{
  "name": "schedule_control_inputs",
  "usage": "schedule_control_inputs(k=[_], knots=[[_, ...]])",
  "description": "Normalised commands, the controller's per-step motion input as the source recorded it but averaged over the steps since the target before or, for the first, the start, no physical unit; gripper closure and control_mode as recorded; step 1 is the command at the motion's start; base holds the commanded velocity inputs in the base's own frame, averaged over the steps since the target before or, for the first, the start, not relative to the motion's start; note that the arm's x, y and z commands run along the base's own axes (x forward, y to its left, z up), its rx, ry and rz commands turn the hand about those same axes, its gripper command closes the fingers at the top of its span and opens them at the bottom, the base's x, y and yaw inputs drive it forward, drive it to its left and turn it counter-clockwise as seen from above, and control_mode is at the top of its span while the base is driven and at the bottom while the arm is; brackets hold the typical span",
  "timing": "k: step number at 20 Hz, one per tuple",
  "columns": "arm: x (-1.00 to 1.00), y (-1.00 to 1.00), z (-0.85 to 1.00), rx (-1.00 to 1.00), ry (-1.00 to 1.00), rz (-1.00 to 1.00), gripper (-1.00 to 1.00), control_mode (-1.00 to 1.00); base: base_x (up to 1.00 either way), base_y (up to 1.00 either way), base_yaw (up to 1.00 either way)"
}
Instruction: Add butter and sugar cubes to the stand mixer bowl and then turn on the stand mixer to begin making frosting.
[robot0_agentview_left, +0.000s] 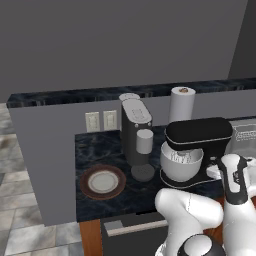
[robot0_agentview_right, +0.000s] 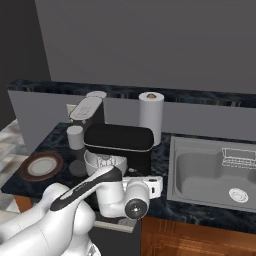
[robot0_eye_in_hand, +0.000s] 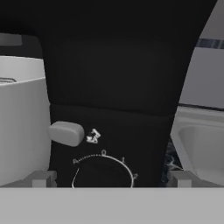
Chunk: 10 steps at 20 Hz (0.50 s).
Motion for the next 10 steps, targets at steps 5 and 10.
schedule_control_inputs(k=[5,10], knots=[[0.1,0.32,-0.2,0.0,0.0,-0.07,-1.0,-1.0,0.0,0.0,0.0],[0.04,0.24,-0.2,0.0,0.0,-0.03,-1.0,-1.0,0.0,0.0,0.0]])
